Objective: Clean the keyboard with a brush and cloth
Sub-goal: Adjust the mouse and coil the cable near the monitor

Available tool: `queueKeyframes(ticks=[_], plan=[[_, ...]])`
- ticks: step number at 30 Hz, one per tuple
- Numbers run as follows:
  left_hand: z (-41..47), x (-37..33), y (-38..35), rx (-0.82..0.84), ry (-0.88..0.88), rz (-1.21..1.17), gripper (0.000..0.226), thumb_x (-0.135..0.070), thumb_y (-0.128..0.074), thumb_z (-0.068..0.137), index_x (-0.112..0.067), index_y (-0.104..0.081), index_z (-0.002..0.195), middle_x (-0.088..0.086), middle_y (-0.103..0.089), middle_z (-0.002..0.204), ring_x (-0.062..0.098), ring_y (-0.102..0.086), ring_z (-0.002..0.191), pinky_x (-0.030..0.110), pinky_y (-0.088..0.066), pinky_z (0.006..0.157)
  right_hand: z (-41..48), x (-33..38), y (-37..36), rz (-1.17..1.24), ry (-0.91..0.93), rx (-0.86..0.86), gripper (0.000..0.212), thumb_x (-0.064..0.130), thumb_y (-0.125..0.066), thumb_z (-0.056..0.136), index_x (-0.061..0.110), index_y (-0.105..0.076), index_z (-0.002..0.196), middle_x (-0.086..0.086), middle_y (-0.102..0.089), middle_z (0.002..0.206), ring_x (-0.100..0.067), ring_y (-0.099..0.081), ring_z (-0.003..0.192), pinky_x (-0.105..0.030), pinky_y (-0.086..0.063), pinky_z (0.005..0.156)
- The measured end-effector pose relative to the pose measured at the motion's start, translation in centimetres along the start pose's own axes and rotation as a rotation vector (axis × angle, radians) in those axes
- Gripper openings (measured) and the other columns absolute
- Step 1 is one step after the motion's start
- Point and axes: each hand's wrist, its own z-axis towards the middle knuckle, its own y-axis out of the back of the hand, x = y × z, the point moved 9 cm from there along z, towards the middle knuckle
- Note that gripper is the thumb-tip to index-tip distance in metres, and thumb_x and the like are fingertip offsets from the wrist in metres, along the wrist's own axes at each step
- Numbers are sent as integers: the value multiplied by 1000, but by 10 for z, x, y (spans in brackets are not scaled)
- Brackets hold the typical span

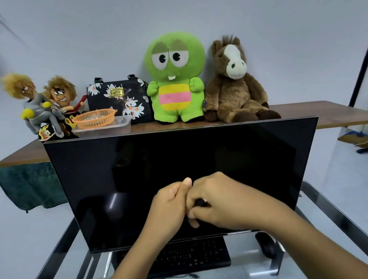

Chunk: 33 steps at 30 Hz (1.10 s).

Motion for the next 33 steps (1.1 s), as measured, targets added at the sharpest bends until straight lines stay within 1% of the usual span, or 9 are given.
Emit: queueKeyframes(ticks=[2, 4, 6, 11, 17, 20, 24, 28, 33], plan=[[-3, 3, -6, 51, 58, -36, 52, -40, -37, 101, -3, -61, 74, 10, -62, 54, 20, -55, 47, 41, -53, 68, -1, -7, 18, 109, -27, -69, 6, 26, -73, 82, 24, -67, 81, 12, -67, 79, 4, -60, 75, -12, -47, 66], [-5, 6, -16, 137, 144, -136, 56, -45, -36, 100, -1, -61, 75, 10, -55, 49, 18, -48, 41, 43, -52, 64, -1, -16, 26, 266, -37, -104, 15, 25, -77, 79, 27, -63, 83, 5, -71, 82, -1, -61, 65, -19, -50, 60], [-7, 11, -24, 199, 252, -323, 57, -48, -38, 99, -4, -60, 70, 8, -44, 44, 15, -38, 36, 35, -48, 55, 0, -20, 25, 424, -24, -93, 15, 23, -77, 80, 24, -63, 86, 0, -72, 77, -3, -58, 57, -22, -47, 55], [-15, 11, -38, 366, 421, -688, 38, -24, -40, 93, -8, -53, 61, -1, -27, 38, 10, -22, 30, 25, -36, 42, 1, -30, 19, 575, 1, -127, 11, 23, -72, 85, 15, -67, 91, 1, -69, 78, -6, -60, 73, -25, -49, 70], [-18, 22, -48, 409, 598, -936, 35, -27, -47, 90, -11, -52, 59, -7, -25, 37, 5, -19, 27, 19, -33, 37, 2, -45, 9, 456, -51, -139, 8, 34, -57, 94, 30, -64, 91, 8, -66, 91, -9, -61, 88, -34, -52, 84], [-15, 30, -48, 371, 591, -868, 36, -28, -46, 92, -10, -54, 62, -5, -27, 40, 7, -22, 30, 21, -38, 41, 2, -50, 6, 405, -94, -172, 8, 34, -59, 93, 30, -64, 88, 7, -66, 85, -7, -60, 79, -28, -51, 75], [-2, 34, -34, 186, 422, -608, 43, -32, -44, 100, -3, -63, 73, 3, -38, 48, 14, -35, 39, 34, -50, 60, 0, -63, 9, 394, -187, -315, 11, 33, -63, 91, 26, -65, 83, 7, -63, 70, 2, -54, 58, -16, -43, 57], [7, 30, -17, 27, 259, -314, 45, -42, -48, 97, -5, -68, 82, -1, -45, 50, 10, -45, 46, 39, -56, 79, -4, -82, 4, 604, -307, -431, 15, 34, -63, 90, 22, -62, 81, 3, -62, 63, -3, -56, 55, -21, -46, 57], [6, 21, -14, -109, 170, -203, 45, -47, -43, 97, -14, -62, 73, -10, -47, 45, 4, -46, 48, 41, -56, 79, -5, -91, -17, 949, -421, -491, 21, 32, -62, 91, 11, -60, 91, -3, -61, 67, -17, -52, 59, -25, -45, 52]])
